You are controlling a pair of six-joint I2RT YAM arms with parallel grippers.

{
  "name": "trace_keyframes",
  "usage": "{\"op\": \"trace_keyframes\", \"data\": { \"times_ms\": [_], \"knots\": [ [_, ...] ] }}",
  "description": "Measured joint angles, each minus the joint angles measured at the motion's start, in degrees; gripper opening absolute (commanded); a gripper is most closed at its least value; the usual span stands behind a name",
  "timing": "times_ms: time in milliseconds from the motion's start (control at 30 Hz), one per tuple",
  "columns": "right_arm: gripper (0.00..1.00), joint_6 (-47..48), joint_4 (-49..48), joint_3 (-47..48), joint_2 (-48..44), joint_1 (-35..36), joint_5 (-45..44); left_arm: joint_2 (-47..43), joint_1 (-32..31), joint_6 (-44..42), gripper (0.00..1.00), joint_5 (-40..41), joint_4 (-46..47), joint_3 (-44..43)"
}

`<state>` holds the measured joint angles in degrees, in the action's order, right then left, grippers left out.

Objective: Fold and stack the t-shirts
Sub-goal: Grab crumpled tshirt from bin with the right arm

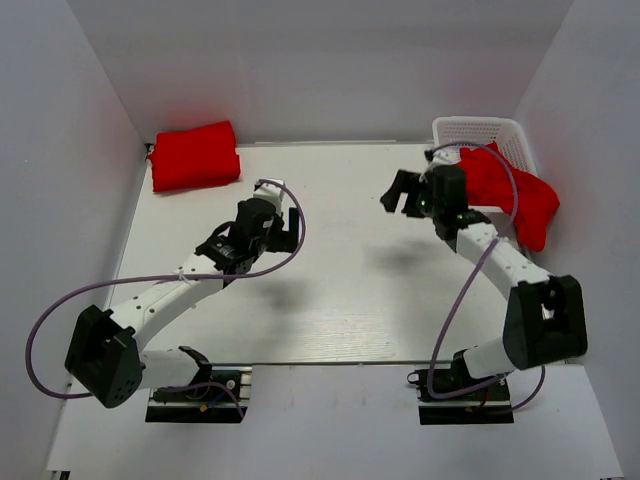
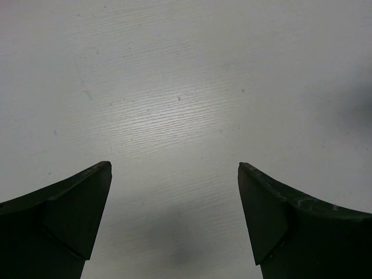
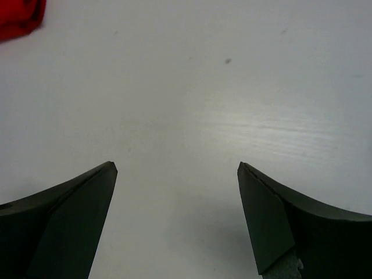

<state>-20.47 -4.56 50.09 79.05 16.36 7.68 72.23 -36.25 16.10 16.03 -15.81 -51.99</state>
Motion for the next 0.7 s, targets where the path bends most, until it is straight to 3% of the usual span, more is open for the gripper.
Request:
{"op": "trace_keyframes", "data": {
  "times_ms": [400,700],
  "knots": [
    [0.9,4.68,19.39,38.56,23.76,-14.58,-23.34,-0.87,0.0,-2.32,1.0,-0.35,1.11,0.57],
    [0.9,8.85,28.52,59.17,45.46,-22.99,-26.69,1.38,0.02,-2.75,1.0,-0.35,-0.02,-0.85]
  ]
}}
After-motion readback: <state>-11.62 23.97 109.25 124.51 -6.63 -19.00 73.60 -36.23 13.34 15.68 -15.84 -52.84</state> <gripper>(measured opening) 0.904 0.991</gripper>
